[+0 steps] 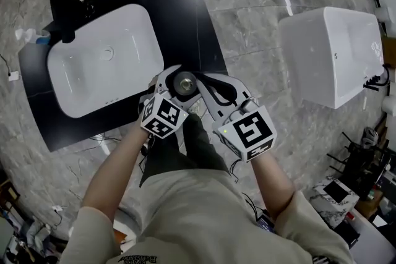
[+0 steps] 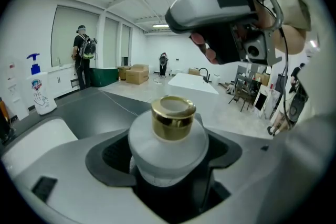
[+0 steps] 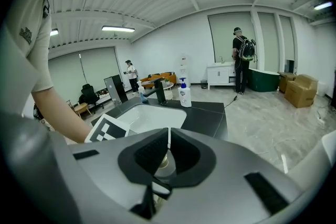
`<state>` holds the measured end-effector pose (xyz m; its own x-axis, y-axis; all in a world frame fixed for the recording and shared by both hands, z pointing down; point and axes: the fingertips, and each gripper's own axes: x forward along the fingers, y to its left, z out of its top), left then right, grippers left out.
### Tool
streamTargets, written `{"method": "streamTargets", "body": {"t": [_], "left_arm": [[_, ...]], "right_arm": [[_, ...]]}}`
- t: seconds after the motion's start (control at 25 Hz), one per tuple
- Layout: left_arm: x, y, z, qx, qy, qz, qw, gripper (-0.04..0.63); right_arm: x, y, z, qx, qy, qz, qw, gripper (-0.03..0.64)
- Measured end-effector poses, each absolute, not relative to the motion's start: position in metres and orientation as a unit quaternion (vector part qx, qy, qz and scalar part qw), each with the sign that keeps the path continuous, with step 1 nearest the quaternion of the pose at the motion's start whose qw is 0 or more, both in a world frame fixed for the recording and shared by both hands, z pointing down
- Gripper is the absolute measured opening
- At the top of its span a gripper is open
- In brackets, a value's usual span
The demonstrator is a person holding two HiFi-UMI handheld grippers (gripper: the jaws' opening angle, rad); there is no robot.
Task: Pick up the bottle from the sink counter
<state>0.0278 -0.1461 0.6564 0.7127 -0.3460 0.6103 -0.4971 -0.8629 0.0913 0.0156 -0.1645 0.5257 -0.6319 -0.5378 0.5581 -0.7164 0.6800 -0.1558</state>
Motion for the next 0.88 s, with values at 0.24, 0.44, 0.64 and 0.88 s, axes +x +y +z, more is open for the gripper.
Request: {"method": "streamTargets", "body": {"t": [0.24, 0.44, 0.64, 0.88], "left_arm": [[0.026, -0.148, 0.664, 0.916, -0.24, 0.3, 0.117, 0.342], [0.026, -0.148, 0.664, 0.918, -0.242, 0.296, 0.11, 0.339], [0.026, -0.147, 0.665, 0.92, -0.237, 0.294, 0.108, 0.337], [0.025, -0.147, 0.666, 0.92, -0.236, 0.292, 0.107, 0.337]], "right_arm": [[0.007, -0.163, 0.543, 0.336, -0.886, 0.203, 0.248, -0.002], [-0.005, -0.16, 0.552, 0.315, -0.891, 0.209, 0.252, 0.095], [-0.019, -0.156, 0.565, 0.294, -0.895, 0.176, 0.285, 0.134], [-0.026, -0.148, 0.593, 0.275, -0.893, 0.195, 0.298, 0.138]]}}
